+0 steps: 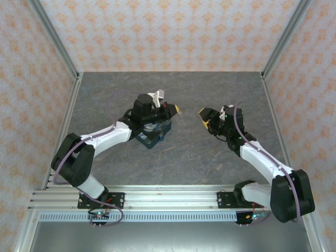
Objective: Unlock the padlock with the key
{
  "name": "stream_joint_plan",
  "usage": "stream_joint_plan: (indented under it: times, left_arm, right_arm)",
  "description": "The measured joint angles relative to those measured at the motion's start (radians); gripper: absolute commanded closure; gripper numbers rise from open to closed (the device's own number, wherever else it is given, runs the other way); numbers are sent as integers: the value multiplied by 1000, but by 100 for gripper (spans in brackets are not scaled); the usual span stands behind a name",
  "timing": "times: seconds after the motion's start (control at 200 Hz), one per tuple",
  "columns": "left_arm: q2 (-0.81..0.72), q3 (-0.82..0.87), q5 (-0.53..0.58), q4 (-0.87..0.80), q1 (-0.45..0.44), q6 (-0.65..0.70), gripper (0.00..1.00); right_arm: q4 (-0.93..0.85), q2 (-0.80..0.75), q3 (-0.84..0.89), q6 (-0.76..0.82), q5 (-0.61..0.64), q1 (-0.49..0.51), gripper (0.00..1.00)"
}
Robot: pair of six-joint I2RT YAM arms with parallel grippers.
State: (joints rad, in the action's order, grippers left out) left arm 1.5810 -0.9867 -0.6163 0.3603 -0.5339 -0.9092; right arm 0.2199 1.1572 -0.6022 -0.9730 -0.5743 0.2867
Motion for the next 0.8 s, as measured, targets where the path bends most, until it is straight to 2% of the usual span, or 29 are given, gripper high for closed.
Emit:
stream_joint_plan:
  times: [0.17, 0.34, 0.596, 0.801]
  left_arm:
    - [30, -54, -93, 48, 4, 2, 100]
    - [64, -78, -134, 86, 4, -23, 100]
    - [158, -82, -158, 186, 4, -134, 100]
    - [177, -82, -163, 243, 4, -198, 100]
  right_arm:
    - [118, 40, -23, 20, -106, -2, 52]
    - [219, 103, -56, 31, -168, -2, 53]
    - [351, 173, -70, 23, -202, -2, 56]
    - [417, 193, -71, 14, -216, -2, 56]
